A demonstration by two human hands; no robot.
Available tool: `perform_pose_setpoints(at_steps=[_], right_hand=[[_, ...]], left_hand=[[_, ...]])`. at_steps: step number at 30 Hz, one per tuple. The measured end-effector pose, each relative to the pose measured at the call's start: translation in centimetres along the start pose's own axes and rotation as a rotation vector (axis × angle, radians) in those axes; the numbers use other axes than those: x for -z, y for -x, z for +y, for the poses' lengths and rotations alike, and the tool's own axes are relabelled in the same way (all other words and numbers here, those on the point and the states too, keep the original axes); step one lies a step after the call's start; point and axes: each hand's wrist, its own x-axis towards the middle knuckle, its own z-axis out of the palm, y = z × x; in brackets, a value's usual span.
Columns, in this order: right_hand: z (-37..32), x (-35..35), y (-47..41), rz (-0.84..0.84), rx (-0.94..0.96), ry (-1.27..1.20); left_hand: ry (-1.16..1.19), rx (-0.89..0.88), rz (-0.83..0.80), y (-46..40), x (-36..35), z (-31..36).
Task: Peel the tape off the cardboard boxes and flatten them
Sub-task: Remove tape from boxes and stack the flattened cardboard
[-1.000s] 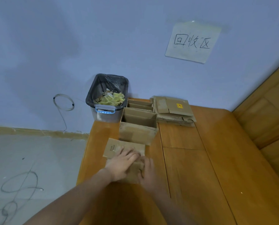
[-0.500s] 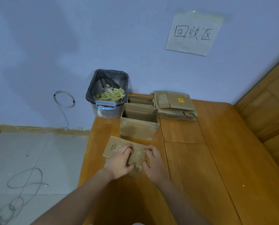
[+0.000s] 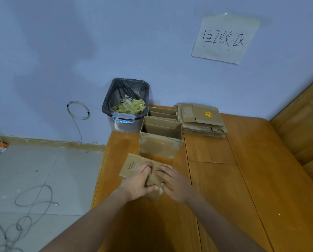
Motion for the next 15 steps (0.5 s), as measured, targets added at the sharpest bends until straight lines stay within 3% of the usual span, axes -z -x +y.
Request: perform_pose_setpoints(at_steps=[8, 15], right_hand=[[0.55, 0.52, 0.77, -0.035, 0.024, 0.031], [-0.39, 0.75, 0.59, -0.027, -0.094, -0.050]], left_hand=[[-0.010, -0.004, -0.008, -0.06, -0.15, -0.33], [-0.015, -0.008, -0.009, -0.06, -0.13, -0.45]])
